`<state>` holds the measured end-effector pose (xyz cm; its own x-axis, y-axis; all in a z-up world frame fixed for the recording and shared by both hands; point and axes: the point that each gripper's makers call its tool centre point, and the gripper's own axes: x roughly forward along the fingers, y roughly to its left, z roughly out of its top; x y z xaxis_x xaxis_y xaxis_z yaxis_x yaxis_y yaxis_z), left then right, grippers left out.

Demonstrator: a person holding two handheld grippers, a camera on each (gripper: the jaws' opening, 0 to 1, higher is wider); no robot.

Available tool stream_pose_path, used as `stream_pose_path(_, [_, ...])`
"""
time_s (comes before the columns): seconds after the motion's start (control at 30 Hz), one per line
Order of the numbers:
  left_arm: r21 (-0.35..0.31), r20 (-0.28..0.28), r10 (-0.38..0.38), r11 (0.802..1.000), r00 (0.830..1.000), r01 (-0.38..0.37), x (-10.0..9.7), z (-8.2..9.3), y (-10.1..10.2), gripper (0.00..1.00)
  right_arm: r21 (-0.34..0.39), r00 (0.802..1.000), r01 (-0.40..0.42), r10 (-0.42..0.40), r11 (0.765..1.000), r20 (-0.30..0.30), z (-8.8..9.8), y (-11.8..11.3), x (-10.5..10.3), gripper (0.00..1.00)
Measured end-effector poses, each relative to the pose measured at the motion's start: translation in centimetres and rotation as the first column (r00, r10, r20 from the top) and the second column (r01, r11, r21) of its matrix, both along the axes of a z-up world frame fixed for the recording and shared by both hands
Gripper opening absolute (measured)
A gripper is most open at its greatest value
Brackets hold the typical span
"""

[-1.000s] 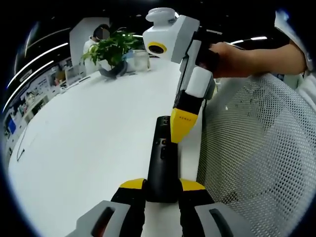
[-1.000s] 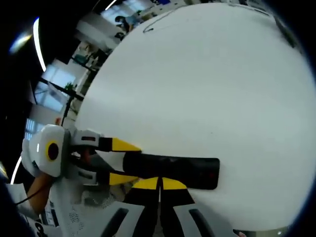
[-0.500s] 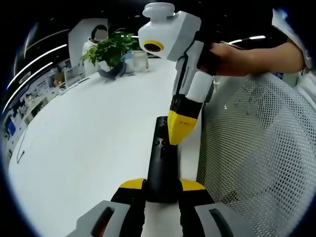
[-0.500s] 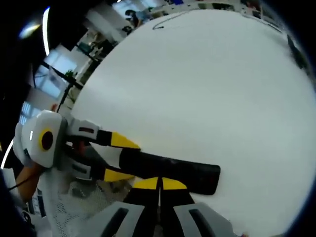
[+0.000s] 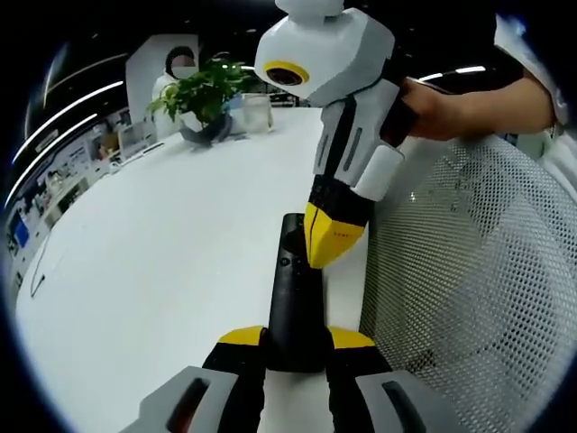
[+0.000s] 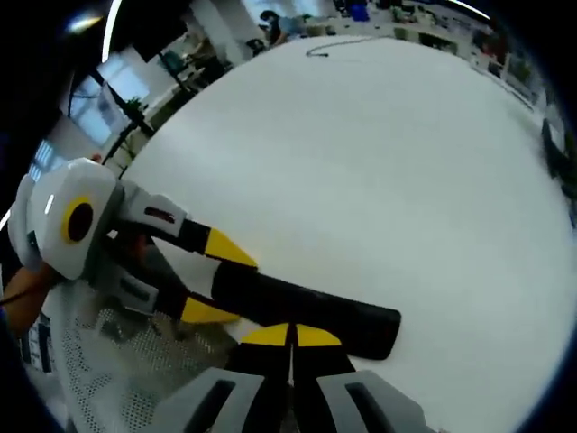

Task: Press the specified remote control buttons in sequence, fully releasing each button before pressing the next.

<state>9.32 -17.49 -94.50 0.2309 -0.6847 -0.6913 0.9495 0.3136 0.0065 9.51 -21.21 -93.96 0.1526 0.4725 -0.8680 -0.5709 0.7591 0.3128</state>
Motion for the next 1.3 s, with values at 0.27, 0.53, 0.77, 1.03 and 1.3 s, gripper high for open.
stream_pose_path(0.27, [0.0,0.011,-0.003,1.0,1.0,0.003,-0.1,0.1,-0.1,0.24,-0.018,1.0,-0.012,0.012,1.0,0.025,0.2,0.1,0.0,0.0])
stream_pose_path(0.53, [-0.002,-0.003,-0.005,1.0,1.0,0.005,-0.3,0.1,-0.2,0.24,0.072,0.999,0.001,-0.003,0.997,0.032,0.8,0.9,0.5,0.0])
stream_pose_path(0.77, [-0.007,-0.009,-0.016,1.0,1.0,0.016,-0.7,0.1,-0.4,0.24,0.079,1.0,-0.02,0.018,0.997,0.021,0.5,1.5,0.3,0.0])
stream_pose_path(1.03, [-0.009,-0.009,-0.022,1.0,1.0,0.022,-0.7,0.1,-0.5,0.24,0.076,1.0,-0.018,0.017,0.997,0.014,0.4,1.4,0.3,0.0])
stream_pose_path(1.3, [-0.007,-0.009,-0.026,1.0,1.0,0.026,-0.7,0.1,-0.5,0.24,0.081,1.0,-0.015,0.014,0.997,0.011,0.4,1.4,0.4,0.0])
